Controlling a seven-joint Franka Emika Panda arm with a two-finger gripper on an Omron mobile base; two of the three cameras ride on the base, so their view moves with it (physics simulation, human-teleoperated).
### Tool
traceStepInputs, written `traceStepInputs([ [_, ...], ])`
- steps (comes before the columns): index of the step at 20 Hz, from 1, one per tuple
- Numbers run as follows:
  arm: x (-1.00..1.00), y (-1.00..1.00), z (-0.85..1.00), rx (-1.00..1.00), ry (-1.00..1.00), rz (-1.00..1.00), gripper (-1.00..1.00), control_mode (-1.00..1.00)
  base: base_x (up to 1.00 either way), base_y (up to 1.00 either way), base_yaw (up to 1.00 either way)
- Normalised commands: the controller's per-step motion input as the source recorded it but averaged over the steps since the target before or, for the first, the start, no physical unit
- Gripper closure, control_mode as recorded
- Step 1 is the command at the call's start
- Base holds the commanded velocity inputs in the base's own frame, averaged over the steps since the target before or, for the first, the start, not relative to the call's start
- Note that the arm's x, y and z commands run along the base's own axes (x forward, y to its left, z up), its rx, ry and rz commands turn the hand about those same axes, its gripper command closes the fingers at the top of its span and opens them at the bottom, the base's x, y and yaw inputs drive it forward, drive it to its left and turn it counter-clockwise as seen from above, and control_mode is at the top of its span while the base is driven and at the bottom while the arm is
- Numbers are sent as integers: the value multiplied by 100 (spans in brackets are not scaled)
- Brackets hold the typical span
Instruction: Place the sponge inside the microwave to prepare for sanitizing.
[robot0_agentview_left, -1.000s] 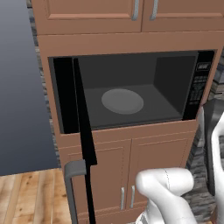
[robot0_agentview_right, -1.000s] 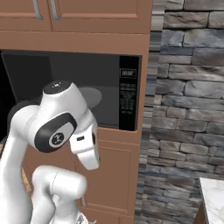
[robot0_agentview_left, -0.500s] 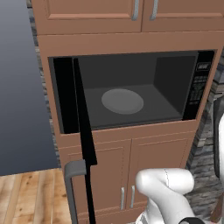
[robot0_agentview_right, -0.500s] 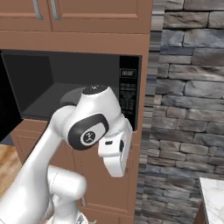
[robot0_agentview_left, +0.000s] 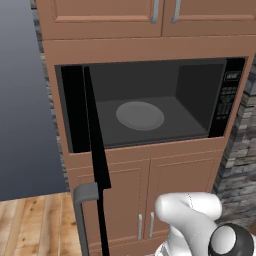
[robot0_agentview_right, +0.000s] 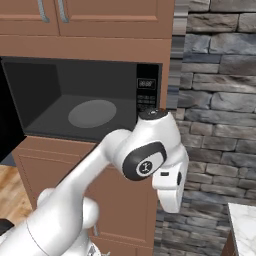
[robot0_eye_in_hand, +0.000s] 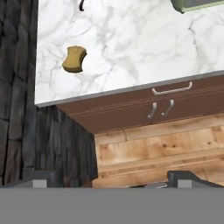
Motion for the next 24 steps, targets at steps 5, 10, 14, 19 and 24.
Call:
traceStepInputs([
  [5,5,-69,-22,0,0,0,-100,-100,0,0,0],
  [10,8,-42,-15,0,0,0,-100,-100,0,0,0],
  [14,25,-36,-20,0,-3,0,-100,-100,0,0,0],
  [19,22,-31,-8,0,-2,0,-100,-100,0,0,0],
  [24,22,-26,-4,0,-3,2,-100,-100,0,0,0],
])
